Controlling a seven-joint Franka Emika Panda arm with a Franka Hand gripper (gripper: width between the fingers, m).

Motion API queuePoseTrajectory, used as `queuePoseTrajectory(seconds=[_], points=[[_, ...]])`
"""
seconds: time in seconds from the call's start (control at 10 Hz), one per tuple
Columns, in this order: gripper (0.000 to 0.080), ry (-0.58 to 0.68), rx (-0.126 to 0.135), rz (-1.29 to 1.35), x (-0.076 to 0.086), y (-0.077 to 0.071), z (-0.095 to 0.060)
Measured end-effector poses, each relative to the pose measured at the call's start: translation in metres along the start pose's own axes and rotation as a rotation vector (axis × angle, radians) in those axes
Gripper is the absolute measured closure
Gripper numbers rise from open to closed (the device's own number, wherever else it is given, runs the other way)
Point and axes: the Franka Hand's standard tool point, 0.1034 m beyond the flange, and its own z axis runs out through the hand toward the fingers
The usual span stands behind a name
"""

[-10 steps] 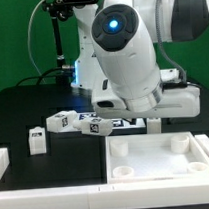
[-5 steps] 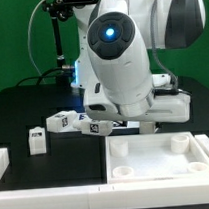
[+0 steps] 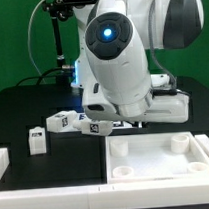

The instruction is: Assemble one leg

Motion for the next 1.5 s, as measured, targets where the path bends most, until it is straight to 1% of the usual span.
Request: queuePoseTrajectory(seconds=[0.1, 0.4, 0.5, 0.6, 0.7, 0.8, 0.9, 1.0, 1.1, 1.2, 1.3, 1.4, 1.5], points=[[0.0791, 0.0, 0.001, 0.001, 0.0, 0.0, 0.0], [0.0798, 0.0, 0.002, 0.002, 0.0, 0.001, 0.0], [0.0798, -0.012, 0.003, 0.001, -0.004, 0.001, -0.002], [0.0798, -0.071, 0.004, -0.005, -0.022, 0.002, -0.005], [0.0716, -0.124, -0.013, -0.007, -0.035, 0.006, -0.003], [0.0533, -0.133, -0.025, -0.003, -0.035, 0.007, 0.002], [0.04, -0.13, -0.025, -0.002, -0.034, 0.007, 0.002], [0.04, -0.13, -0.024, -0.001, -0.034, 0.008, 0.002], [0.0227, -0.13, -0.024, 0.0, -0.034, 0.008, 0.002], [0.0173, -0.13, -0.024, 0.0, -0.034, 0.008, 0.002], [0.0173, -0.132, -0.026, 0.0, -0.035, 0.008, 0.005], [0.0154, -0.151, -0.037, -0.001, -0.042, 0.008, 0.02], [0.0154, -0.187, -0.046, 0.002, -0.055, 0.011, 0.039]])
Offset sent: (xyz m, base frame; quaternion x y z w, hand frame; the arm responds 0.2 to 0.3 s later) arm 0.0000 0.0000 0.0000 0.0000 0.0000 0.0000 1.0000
